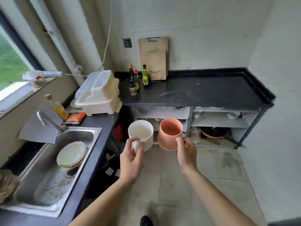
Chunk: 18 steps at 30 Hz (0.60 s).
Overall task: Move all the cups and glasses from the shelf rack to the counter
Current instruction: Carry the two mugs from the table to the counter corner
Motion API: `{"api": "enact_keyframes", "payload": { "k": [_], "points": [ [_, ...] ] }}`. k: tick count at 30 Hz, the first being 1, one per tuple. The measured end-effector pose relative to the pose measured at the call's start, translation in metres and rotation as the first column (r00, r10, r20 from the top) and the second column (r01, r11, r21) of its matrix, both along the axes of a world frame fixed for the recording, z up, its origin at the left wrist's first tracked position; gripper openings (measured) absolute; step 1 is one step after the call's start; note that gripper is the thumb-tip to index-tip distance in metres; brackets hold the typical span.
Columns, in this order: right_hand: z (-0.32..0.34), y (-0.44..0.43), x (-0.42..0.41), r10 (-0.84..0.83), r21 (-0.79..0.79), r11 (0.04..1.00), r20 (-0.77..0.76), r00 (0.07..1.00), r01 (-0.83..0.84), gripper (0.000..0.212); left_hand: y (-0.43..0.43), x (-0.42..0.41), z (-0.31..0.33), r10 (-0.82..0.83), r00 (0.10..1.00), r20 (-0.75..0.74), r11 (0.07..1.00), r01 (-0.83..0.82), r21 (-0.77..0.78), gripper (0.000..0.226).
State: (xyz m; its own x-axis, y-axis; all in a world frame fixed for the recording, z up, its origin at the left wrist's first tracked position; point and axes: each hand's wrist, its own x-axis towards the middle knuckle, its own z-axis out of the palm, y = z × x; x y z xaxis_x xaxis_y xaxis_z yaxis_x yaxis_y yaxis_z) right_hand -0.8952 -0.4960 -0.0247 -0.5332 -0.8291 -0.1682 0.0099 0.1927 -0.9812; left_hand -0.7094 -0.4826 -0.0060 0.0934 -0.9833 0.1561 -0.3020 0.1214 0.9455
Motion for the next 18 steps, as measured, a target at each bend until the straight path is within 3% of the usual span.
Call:
{"api": "enact_keyframes", "payload": {
  "k": [13, 18],
  "points": [
    [-0.013, -0.151, -0.285, -0.317, 0.023, 0.948, -0.068, 0.946, 0.319, 0.033, -0.218, -0.297, -0.034, -0.338, 0.938, -0.075, 0.941, 0.339, -0.001, 0.018],
    [0.007, -0.218, -0.392, -0.394, 0.030, 0.917, -0.081, 0.916, 0.397, 0.046, -0.306, -0.407, -0.013, -0.453, 0.886, -0.101, 0.890, 0.455, -0.002, 0.016]
  ]
}}
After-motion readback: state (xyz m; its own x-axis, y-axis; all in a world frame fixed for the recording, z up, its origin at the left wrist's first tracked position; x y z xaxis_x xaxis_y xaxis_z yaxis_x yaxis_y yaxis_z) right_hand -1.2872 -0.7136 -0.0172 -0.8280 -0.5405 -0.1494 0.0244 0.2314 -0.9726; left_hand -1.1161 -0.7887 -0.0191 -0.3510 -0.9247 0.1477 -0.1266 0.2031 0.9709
